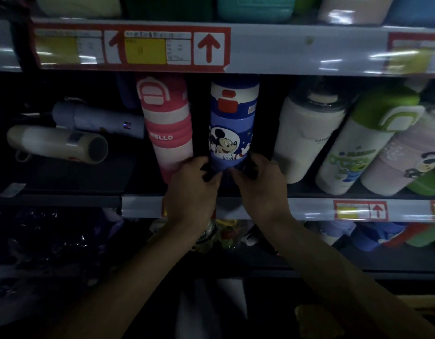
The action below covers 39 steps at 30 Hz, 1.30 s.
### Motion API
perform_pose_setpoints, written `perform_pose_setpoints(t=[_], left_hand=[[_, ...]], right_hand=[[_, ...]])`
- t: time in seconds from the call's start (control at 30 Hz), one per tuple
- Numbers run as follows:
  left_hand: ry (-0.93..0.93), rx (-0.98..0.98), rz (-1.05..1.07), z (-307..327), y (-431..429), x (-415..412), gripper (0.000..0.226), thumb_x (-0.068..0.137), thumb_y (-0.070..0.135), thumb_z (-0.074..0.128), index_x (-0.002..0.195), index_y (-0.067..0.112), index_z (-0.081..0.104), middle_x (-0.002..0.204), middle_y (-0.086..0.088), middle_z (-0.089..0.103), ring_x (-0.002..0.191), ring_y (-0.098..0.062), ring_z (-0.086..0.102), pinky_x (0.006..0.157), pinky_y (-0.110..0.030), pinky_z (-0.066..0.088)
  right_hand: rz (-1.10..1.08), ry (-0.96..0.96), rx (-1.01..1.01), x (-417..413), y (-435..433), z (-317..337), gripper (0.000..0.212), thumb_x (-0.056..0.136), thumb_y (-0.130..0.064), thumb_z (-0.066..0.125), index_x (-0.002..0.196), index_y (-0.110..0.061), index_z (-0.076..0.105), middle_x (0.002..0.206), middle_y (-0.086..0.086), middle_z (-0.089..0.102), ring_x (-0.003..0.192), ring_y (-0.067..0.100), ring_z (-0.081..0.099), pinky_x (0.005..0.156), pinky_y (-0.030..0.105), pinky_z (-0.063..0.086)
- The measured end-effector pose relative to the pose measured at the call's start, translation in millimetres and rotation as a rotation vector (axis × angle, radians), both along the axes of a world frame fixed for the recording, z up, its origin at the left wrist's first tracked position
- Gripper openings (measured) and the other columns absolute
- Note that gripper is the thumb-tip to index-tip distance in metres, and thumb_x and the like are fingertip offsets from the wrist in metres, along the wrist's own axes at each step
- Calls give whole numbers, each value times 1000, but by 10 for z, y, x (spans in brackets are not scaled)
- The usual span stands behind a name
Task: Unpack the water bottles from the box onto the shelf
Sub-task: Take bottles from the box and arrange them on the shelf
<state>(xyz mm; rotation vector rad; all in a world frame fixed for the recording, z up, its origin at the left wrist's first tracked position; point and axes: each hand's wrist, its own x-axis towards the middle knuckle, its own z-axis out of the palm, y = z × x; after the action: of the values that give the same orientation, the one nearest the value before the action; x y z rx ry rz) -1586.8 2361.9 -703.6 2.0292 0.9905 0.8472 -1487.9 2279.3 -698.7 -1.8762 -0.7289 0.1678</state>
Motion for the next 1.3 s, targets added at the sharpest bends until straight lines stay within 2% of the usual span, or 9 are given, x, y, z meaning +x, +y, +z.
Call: perform_pose_setpoints(t=[0.33, 0.5, 0.63, 0.77, 0.9, 1.03, 1.13, 1.23, 1.3], left_hand=[[9, -109, -59, 132, 8, -29, 20, 90, 20, 73, 109, 23, 71, 92, 11, 75, 83, -1, 69, 78, -35, 61], [125, -197, -65, 278, -51, -125, 50, 86, 19, 75, 134, 17, 61, 103, 6, 67, 90, -9, 66, 80, -27, 52], [141, -74, -18, 465, -250, -284, 23, 85, 31, 78, 103, 27, 64, 74, 21, 61, 78, -2, 65, 81, -32, 56], [44, -78, -161, 598, -489, -186, 33, 89, 23, 76, 120, 22, 64, 85, 8, 71, 82, -6, 68, 81, -33, 57], [11, -121, -279, 561, -671, 160, 43, 92, 17, 71, 133, 20, 59, 93, 11, 72, 84, 6, 61, 74, -12, 45], [0, -210, -339, 508, -778, 469, 42, 96, 16, 66, 136, 22, 56, 99, 12, 67, 87, 5, 59, 74, -14, 47], [-6, -203, -342, 478, -836, 643, 48, 97, 22, 65, 143, 27, 51, 121, 9, 66, 102, -5, 61, 72, -10, 44], [-25, -214, -319, 433, -874, 750, 51, 99, 26, 63, 147, 29, 45, 135, 4, 62, 100, -4, 56, 64, -3, 38], [-40, -232, -301, 410, -876, 789, 58, 99, 26, 64, 152, 29, 39, 140, 2, 60, 109, -9, 58, 73, -10, 40]], right_hand=[[3, 41, -11, -7, -20, 43, 34, 89, -21, 76, 122, -16, 68, 113, -1, 74, 105, 16, 68, 92, 35, 56], [2, 49, -78, 13, -69, 111, 31, 87, -14, 70, 118, -14, 69, 105, 3, 75, 98, 21, 70, 81, 33, 57], [-16, 54, -117, 22, -243, 230, 41, 89, -13, 68, 129, -16, 66, 115, 3, 73, 104, 17, 67, 79, 23, 47], [-90, 11, -110, 55, -500, 314, 37, 90, -9, 61, 127, -14, 67, 118, 5, 72, 111, 24, 64, 74, 14, 36], [-172, 88, -9, 158, -738, 319, 37, 87, -3, 61, 123, -13, 64, 108, 4, 69, 102, 23, 64, 76, 23, 41], [-213, 147, 17, 348, -820, 254, 31, 88, -6, 58, 119, -8, 60, 104, 6, 67, 95, 24, 63, 63, 27, 41], [-157, 183, 51, 432, -784, 214, 25, 94, 4, 51, 117, 1, 60, 107, 21, 67, 100, 33, 63, 74, 34, 51], [-67, 189, 111, 485, -739, 189, 28, 102, 4, 48, 130, 8, 53, 120, 29, 62, 103, 27, 60, 78, 23, 56], [-60, 203, 140, 533, -689, 170, 29, 100, 1, 52, 129, 1, 55, 119, 21, 65, 108, 28, 63, 92, 41, 58]])
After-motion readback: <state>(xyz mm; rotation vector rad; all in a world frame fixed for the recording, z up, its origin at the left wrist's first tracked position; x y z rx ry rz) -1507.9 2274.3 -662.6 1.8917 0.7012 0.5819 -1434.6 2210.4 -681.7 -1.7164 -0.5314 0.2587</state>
